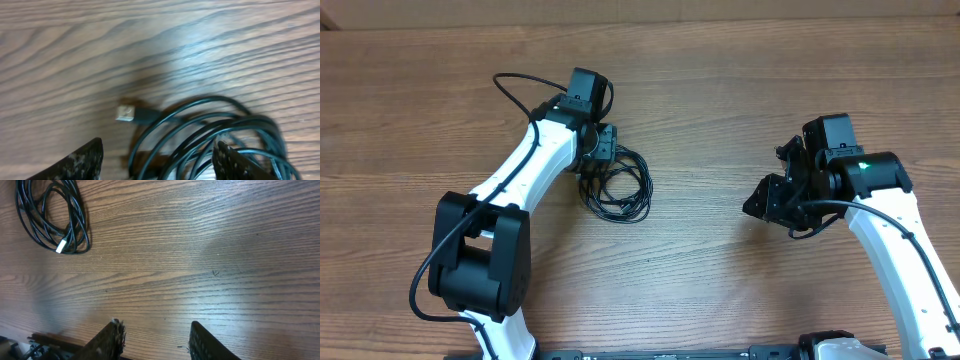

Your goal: Untangle cables

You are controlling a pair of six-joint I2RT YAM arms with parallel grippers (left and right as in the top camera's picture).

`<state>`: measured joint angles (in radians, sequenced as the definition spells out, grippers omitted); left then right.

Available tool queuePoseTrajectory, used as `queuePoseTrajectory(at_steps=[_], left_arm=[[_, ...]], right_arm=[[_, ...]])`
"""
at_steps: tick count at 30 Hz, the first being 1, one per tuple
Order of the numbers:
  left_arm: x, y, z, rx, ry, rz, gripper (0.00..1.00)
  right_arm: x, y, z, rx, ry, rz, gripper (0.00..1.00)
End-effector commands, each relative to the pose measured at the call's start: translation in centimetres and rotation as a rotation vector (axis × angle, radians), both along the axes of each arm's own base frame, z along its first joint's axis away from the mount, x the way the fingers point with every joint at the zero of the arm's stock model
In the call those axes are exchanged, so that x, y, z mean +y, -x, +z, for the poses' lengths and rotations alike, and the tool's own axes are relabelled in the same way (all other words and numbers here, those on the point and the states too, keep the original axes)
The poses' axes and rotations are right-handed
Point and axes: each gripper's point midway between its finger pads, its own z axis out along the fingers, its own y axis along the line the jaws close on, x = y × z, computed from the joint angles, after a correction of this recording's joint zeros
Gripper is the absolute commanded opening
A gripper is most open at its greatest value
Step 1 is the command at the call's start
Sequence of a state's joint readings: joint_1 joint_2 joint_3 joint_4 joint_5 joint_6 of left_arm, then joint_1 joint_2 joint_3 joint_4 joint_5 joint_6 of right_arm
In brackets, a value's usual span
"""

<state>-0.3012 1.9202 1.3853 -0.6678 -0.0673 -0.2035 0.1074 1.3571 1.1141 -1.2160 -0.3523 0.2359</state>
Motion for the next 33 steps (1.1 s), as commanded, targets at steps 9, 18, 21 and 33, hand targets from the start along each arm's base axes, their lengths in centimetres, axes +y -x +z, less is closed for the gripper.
queuePoseTrajectory(at_steps=[9, 18, 21, 33], left_arm=[[-2.9, 1.4, -2.4, 0.053, 0.056, -0.269, 0.66], [-2.3, 1.7, -5.3, 0.11, 0.014, -0.267, 0.57], [-2.3, 1.9, -5.4, 0.119, 0.014, -0.267, 0.31], [-8.9, 5.8, -3.5, 0.272, 0.456, -0.327, 0.05]], right_arm=[[0.2, 0.1, 0.1, -0.003, -0.009, 0.002, 0.41], [0.2, 0.1, 0.1, -0.002, -0.009, 0.002, 0.41], [0.2, 0.1, 0.1, -0.002, -0.009, 0.002, 0.41], [0.4, -1.2, 0.3, -0.059, -0.014, 0.006, 0.53]])
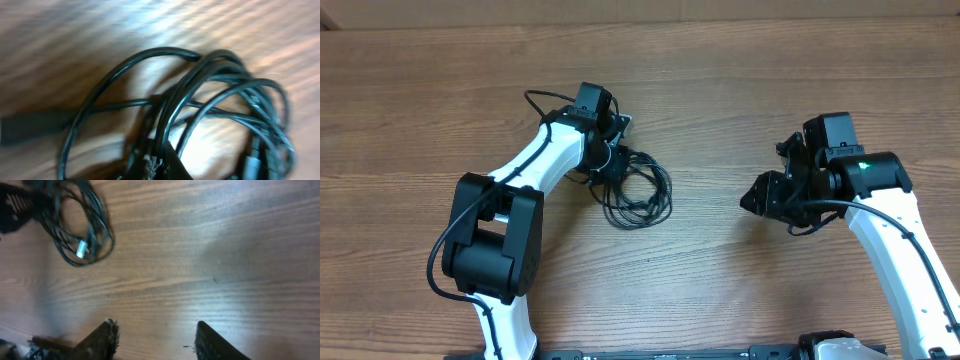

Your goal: Untangle cables

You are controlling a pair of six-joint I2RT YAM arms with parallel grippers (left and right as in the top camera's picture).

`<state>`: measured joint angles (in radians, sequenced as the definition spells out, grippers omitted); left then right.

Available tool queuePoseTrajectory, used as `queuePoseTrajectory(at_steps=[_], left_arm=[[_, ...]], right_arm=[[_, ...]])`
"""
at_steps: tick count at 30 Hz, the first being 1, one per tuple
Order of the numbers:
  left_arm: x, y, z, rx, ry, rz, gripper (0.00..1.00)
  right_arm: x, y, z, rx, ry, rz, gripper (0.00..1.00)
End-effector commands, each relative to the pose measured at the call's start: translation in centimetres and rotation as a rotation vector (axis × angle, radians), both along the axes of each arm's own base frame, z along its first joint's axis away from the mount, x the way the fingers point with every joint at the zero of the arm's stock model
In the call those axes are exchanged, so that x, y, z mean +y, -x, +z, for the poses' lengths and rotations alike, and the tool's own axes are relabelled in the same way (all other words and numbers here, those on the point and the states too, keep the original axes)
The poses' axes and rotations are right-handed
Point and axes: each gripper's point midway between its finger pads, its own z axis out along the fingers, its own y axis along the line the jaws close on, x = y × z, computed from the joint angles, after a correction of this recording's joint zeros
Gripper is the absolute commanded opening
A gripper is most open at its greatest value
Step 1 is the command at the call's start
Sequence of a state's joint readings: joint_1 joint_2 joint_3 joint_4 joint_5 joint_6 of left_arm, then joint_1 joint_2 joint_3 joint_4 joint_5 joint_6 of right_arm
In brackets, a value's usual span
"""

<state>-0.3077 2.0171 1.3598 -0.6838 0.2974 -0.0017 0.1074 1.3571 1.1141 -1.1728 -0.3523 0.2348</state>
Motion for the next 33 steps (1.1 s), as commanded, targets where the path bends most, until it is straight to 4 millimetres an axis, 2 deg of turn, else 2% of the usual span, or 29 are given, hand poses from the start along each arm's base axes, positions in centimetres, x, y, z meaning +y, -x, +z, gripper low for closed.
queuePoseTrajectory(at_steps=[1, 7, 11, 15, 16, 20, 23, 29, 33], left_arm=[[-3.9, 2.1, 0.9, 0.121, 0.233, -0.018, 0.04], [-5.8, 3.6, 1.4, 0.152, 0.272, -0.074, 0.04], [-6.9, 4.6, 1.1, 0.146, 0.248, -0.132, 0.04], [-6.5, 4.6, 0.2, 0.116, 0.142, -0.135, 0.04], [-6.2, 4.5, -0.1, 0.108, 0.114, -0.133, 0.06], [-5.1, 4.4, -0.8, 0.086, 0.01, -0.126, 0.27], [-5.2, 4.5, -0.9, 0.084, 0.004, -0.133, 0.38], [-5.6, 4.4, -0.9, 0.07, 0.008, -0.14, 0.39], [-5.7, 4.4, -1.1, 0.063, 0.013, -0.141, 0.38]], right_arm=[[0.3, -0.3, 0.2, -0.021, -0.01, 0.005, 0.54], [0.4, -0.9, -0.4, -0.018, -0.009, 0.009, 0.55], [1.0, -0.6, -2.1, 0.042, -0.003, 0.033, 0.55], [2.5, 0.0, -4.5, 0.102, -0.017, 0.08, 0.55], [3.0, 0.2, -5.0, 0.111, -0.026, 0.093, 0.55], [4.6, 0.5, -6.5, 0.123, -0.025, 0.14, 0.53], [5.8, 0.4, -7.3, 0.124, -0.028, 0.142, 0.53], [7.7, 0.5, -8.4, 0.08, -0.034, 0.181, 0.53], [8.7, 0.4, -8.4, 0.05, -0.041, 0.215, 0.53]])
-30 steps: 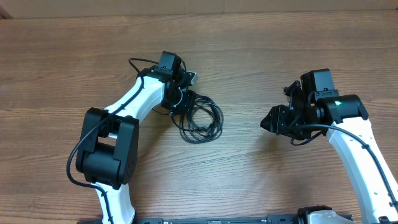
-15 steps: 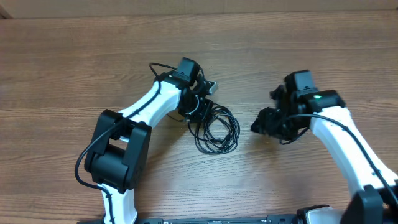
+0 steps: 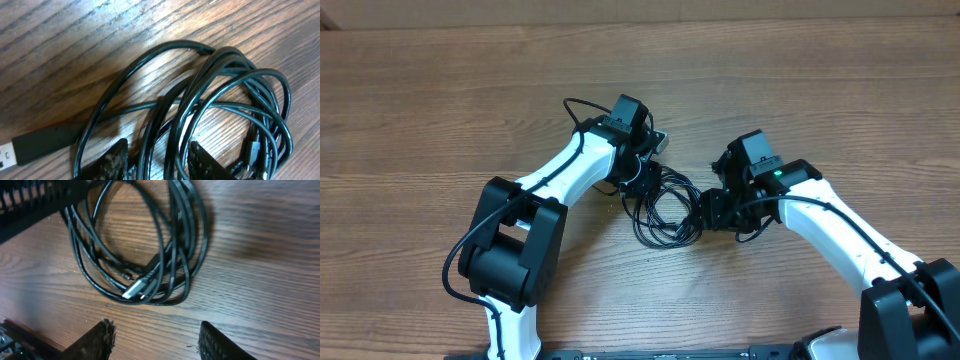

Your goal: Untangle cables

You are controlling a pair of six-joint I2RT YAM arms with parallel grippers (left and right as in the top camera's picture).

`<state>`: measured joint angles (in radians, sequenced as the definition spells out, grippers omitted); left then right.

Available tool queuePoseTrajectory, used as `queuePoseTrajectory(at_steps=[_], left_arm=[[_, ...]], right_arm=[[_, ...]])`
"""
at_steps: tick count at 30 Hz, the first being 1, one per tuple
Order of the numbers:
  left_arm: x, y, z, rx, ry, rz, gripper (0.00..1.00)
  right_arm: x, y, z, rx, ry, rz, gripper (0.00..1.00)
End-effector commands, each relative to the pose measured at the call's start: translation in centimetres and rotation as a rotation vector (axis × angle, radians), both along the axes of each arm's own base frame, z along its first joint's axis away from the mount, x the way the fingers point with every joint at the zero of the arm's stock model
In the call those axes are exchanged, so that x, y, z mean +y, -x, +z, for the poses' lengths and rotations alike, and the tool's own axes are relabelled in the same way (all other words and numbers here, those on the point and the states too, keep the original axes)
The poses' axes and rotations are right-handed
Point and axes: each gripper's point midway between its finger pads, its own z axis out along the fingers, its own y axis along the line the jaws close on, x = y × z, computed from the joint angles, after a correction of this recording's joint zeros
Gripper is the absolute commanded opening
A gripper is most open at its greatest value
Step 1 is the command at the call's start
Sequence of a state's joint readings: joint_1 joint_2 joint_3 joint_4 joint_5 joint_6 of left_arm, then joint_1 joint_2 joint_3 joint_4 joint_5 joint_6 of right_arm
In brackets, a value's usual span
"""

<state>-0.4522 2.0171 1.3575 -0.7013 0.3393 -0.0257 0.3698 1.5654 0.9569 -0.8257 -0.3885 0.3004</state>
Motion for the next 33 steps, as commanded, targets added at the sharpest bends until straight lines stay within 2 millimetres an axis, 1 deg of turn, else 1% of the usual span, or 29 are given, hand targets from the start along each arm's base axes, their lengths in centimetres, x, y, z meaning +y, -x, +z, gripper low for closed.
queuePoseTrajectory(at_steps=[1, 3, 5, 9, 14, 20, 22, 25, 27, 29, 32, 33], left_arm=[[0.0, 0.7, -1.3, 0.017, -0.02, -0.012, 0.39], [-0.2, 0.8, -1.4, 0.014, -0.018, -0.016, 0.39], [-0.3, 0.8, -1.4, 0.01, -0.016, -0.02, 0.42], [-0.6, 0.8, -1.6, -0.004, -0.01, -0.027, 0.47], [-0.7, 0.8, -2.0, -0.014, -0.005, -0.028, 0.47], [-0.3, 1.4, -3.0, -0.003, -0.01, -0.028, 0.46], [-0.3, 1.6, -3.1, 0.001, -0.012, -0.028, 0.41], [-0.5, 1.6, -3.0, 0.001, 0.0, -0.029, 0.26], [-0.7, 1.6, -2.9, 0.003, 0.013, -0.03, 0.18], [-0.9, 1.6, -2.8, 0.005, 0.025, -0.032, 0.16], [-1.0, 1.4, -2.6, 0.002, 0.03, -0.032, 0.06], [-1.1, 1.3, -2.4, 0.0, 0.032, -0.032, 0.04]], right_arm=[[0.9, 0.0, -0.1, -0.01, -0.008, 0.009, 0.52], [0.9, -0.3, -0.1, -0.021, 0.0, -0.002, 0.52], [0.6, -0.6, -0.3, -0.025, 0.026, -0.042, 0.52], [0.4, -0.9, -0.4, -0.025, 0.035, -0.066, 0.52], [0.4, -0.8, -0.4, -0.022, 0.036, -0.066, 0.52], [0.4, -0.8, -0.4, -0.021, 0.037, -0.066, 0.52], [0.4, -0.8, -0.4, -0.021, 0.037, -0.066, 0.52], [0.4, -0.7, -0.4, -0.021, 0.037, -0.066, 0.52], [0.4, -0.7, -0.4, -0.019, 0.038, -0.066, 0.52], [0.3, -0.6, -0.4, -0.015, 0.04, -0.066, 0.52], [0.3, -0.5, -0.4, -0.011, 0.042, -0.066, 0.52], [0.3, -0.5, -0.4, -0.011, 0.042, -0.066, 0.52]])
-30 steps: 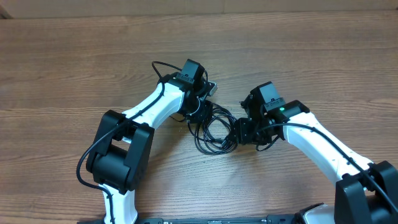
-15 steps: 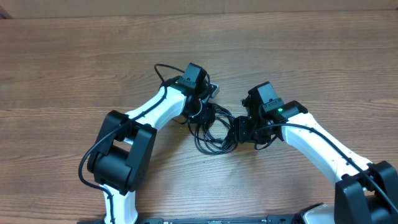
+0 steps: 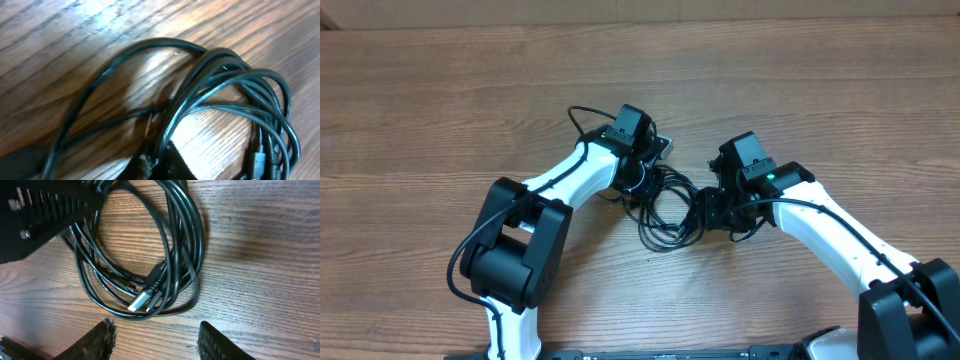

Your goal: Untangle cables

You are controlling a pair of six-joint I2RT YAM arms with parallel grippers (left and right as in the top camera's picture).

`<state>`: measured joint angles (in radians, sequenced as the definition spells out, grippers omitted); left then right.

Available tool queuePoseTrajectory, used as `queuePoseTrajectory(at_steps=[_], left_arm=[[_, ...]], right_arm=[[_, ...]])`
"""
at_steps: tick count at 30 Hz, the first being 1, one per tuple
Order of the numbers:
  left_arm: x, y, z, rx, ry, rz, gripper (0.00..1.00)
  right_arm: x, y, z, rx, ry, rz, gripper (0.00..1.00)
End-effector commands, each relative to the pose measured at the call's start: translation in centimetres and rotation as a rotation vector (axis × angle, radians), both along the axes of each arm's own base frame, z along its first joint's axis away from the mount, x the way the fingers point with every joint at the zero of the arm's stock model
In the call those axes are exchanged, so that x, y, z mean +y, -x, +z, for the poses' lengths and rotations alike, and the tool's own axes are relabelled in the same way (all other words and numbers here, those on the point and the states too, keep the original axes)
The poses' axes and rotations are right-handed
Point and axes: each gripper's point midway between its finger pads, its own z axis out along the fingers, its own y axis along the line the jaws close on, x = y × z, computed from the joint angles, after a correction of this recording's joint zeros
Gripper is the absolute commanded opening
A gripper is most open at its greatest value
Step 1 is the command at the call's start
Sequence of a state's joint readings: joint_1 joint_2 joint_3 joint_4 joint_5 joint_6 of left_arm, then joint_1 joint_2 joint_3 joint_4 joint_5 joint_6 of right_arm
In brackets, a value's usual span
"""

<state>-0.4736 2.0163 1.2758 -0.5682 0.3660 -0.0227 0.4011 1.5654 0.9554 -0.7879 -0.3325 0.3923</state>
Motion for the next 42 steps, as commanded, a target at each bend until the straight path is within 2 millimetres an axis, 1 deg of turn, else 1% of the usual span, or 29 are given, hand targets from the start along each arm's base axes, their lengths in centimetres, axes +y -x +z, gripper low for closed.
queuePoseTrajectory(at_steps=[1, 3, 6, 9, 12, 18, 19, 23, 24, 26, 30, 35, 36, 42], left_arm=[[0.0, 0.7, -0.7, 0.037, -0.008, -0.003, 0.04], [-0.4, 0.5, 0.3, 0.038, 0.02, -0.006, 0.04], [-1.3, 0.1, 3.0, 0.052, 0.094, -0.012, 0.04], [-1.9, 0.4, 6.0, 0.099, 0.173, -0.022, 0.04], [-2.0, 0.8, 7.6, 0.141, 0.206, -0.021, 0.04], [-2.6, 2.2, 8.5, 0.188, 0.264, -0.079, 0.04], [-2.7, 2.3, 8.6, 0.191, 0.272, -0.083, 0.04], [-3.1, 2.5, 9.1, 0.19, 0.31, -0.116, 0.04], [-3.3, 2.7, 9.3, 0.192, 0.33, -0.129, 0.04], [-3.6, 2.9, 9.7, 0.199, 0.361, -0.142, 0.04], [-3.8, 3.0, 9.9, 0.202, 0.374, -0.147, 0.04], [-4.5, 3.5, 11.0, 0.216, 0.452, -0.183, 0.04], [-4.8, 3.7, 11.4, 0.222, 0.482, -0.197, 0.04], [-4.8, 3.9, 11.4, 0.228, 0.482, -0.198, 0.04]], right_arm=[[0.0, 0.1, -0.2, 0.005, 0.008, -0.002, 0.52], [0.0, 0.1, -0.2, 0.005, 0.008, -0.002, 0.52], [0.0, 0.1, -0.2, 0.004, 0.008, -0.002, 0.54], [-0.3, -0.1, -0.3, -0.005, 0.025, -0.006, 0.55], [-0.8, -0.5, -0.5, -0.026, 0.056, -0.015, 0.56], [-0.9, -1.4, -0.4, -0.063, 0.066, -0.022, 0.54], [-0.9, -1.4, -0.4, -0.064, 0.066, -0.022, 0.52], [-0.9, -1.4, -0.4, -0.064, 0.066, -0.022, 0.5], [-1.0, -1.4, -0.5, -0.065, 0.073, -0.024, 0.47], [-1.4, -1.4, -0.8, -0.066, 0.093, -0.029, 0.47], [-1.7, -0.8, -2.0, -0.061, 0.103, -0.03, 0.47], [-2.0, -0.2, -3.4, -0.059, 0.102, -0.034, 0.45], [-2.0, -0.1, -3.8, -0.058, 0.098, -0.052, 0.41], [-2.0, -0.2, -4.2, -0.065, 0.087, -0.076, 0.18]])
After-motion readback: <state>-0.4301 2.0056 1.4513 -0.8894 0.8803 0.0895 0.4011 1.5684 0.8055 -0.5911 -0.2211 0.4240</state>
